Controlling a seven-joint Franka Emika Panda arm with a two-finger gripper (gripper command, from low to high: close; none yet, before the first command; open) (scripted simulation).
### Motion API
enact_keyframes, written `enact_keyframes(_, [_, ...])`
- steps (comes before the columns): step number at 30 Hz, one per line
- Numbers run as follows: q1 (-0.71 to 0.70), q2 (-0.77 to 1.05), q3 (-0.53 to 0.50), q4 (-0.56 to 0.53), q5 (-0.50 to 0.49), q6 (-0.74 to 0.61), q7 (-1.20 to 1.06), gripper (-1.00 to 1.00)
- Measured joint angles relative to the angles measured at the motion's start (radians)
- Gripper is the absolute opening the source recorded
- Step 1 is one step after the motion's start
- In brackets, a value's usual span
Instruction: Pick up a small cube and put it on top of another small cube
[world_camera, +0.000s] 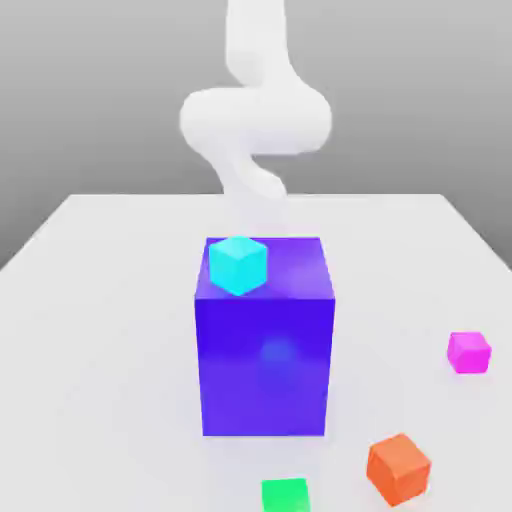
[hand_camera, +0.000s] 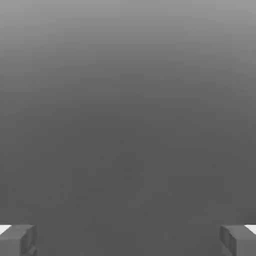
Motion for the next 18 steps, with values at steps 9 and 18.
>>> enact_keyframes(9, [0.239,0.276,0.057,-0.118,0.075,0.152,-0.246,0.00])
enact_keyframes(18, [0.429,0.545,0.172,-0.235,0.096,0.304,-0.449,0.00])
